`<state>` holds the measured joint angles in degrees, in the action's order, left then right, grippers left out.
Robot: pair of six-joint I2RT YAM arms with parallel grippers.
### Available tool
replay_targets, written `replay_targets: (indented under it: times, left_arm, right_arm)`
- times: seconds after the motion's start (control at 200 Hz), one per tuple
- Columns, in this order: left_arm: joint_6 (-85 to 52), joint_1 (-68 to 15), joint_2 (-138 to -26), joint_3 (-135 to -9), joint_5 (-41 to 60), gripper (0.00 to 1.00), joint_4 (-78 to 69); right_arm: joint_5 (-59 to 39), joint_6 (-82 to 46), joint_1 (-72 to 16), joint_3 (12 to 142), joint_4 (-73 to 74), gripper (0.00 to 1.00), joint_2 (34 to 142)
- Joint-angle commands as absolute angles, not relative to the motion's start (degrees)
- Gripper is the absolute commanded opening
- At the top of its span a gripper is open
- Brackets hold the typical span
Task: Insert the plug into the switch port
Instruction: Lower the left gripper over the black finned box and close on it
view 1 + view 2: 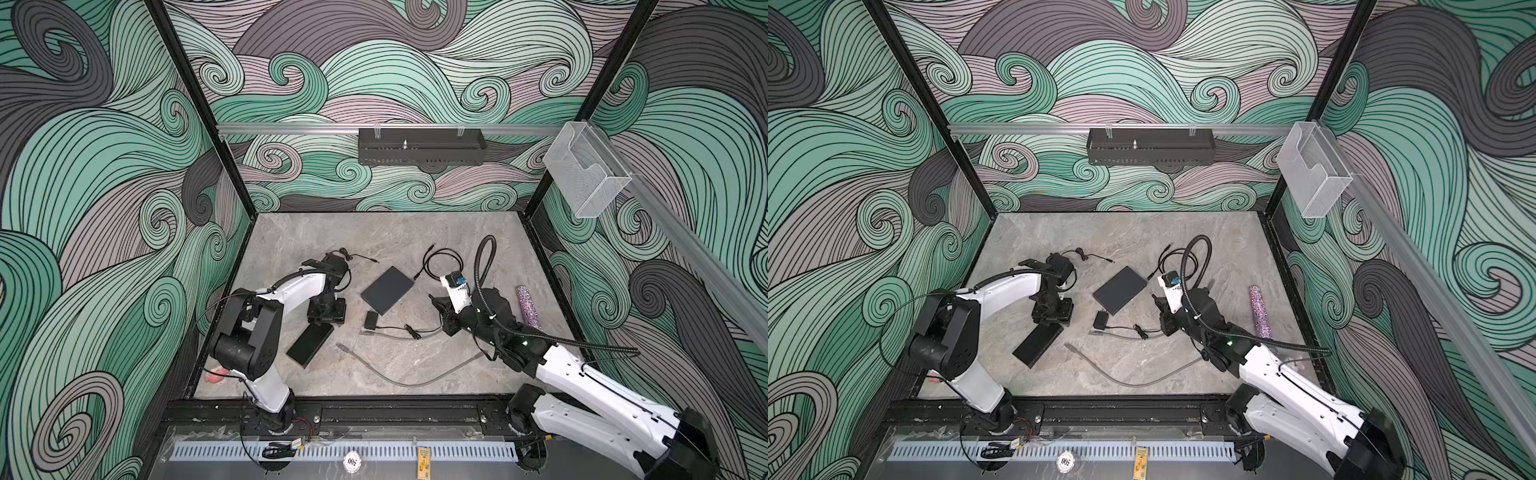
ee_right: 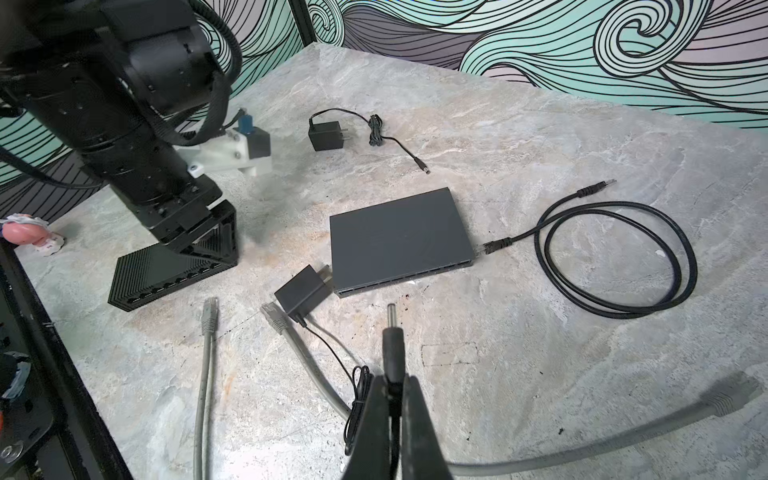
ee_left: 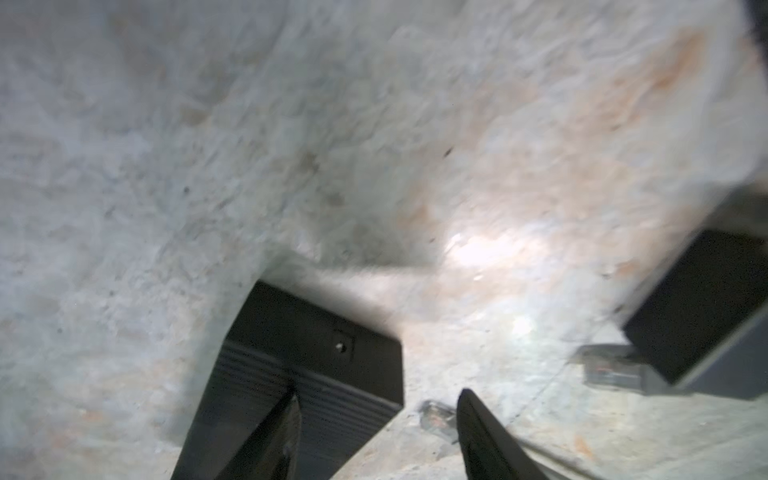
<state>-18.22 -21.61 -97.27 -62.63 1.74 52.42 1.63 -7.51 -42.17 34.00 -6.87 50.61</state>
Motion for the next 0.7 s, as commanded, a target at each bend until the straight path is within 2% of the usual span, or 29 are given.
replay_targets:
  times: [0.0,0.05,0.125,0.21,0.3,0.54,0.696]
  left_arm:
    - [-15.15,-22.44,-100.92,-64.52,6.73,0.64,48.48]
    - [-15.12,-22.46,-100.75,-65.57,5.6,0.66,49.56]
    - [-18.32,-22.43,-99.62,-66.05,-0.27,0.75,52.51]
    - [-26.38,-22.37,-97.45,-65.56,-6.63,0.87,58.6]
    - [-35.32,-22.33,-93.4,-62.84,-7.45,0.97,64.1]
    - [-46.54,-21.89,-81.0,-53.75,-5.88,0.99,67.12]
    - [-51.23,-20.66,-74.8,-45.51,2.12,0.99,62.43]
  right_arm:
    - [2.68,-7.03,-41.89,33.16,-8.1,0.0,49.64]
    - [2.64,-7.03,-41.84,33.12,-8.34,0.0,49.61]
    - [2.28,-7.27,-41.85,33.13,-8.61,0.0,49.69]
    - [2.06,-7.62,-41.84,32.85,-7.75,0.0,49.88]
    - [1.69,-8.21,-41.88,32.43,-5.92,0.0,50.79]
    - [-1.73,-9.4,-41.89,33.07,-4.04,0.0,54.4]
    - [-1.24,-9.57,-41.9,32.12,-3.99,0.0,53.08]
